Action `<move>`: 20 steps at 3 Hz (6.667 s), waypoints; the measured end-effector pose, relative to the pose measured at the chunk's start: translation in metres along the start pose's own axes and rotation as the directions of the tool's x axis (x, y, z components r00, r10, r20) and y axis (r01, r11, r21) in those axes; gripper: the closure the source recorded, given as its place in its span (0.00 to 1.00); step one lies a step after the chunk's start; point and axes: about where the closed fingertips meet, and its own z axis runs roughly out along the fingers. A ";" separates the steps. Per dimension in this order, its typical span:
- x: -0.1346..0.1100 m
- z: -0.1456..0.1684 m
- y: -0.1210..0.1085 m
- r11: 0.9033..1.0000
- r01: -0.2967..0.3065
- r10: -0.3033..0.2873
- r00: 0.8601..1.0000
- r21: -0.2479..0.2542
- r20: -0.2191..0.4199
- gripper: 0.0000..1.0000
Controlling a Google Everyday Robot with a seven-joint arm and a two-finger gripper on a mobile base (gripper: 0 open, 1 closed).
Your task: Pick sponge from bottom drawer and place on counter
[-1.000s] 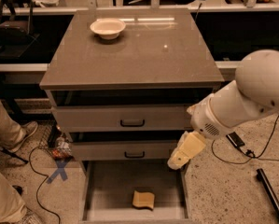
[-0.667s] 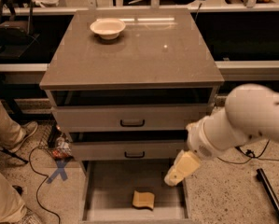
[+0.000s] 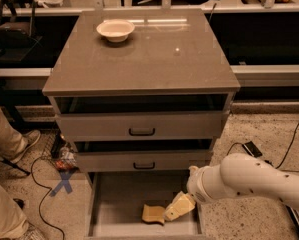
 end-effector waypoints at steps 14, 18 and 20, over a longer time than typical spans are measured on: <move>0.115 0.357 -0.107 0.953 0.298 -0.265 0.909 -0.058 0.322 0.00; 0.151 0.423 -0.101 0.956 0.288 -0.272 0.941 -0.053 0.204 0.25; 0.156 0.430 -0.098 0.961 0.268 -0.248 0.945 -0.070 0.215 0.72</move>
Offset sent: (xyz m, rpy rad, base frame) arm 0.0182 0.0001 -0.0028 0.0145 -0.0532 -0.0417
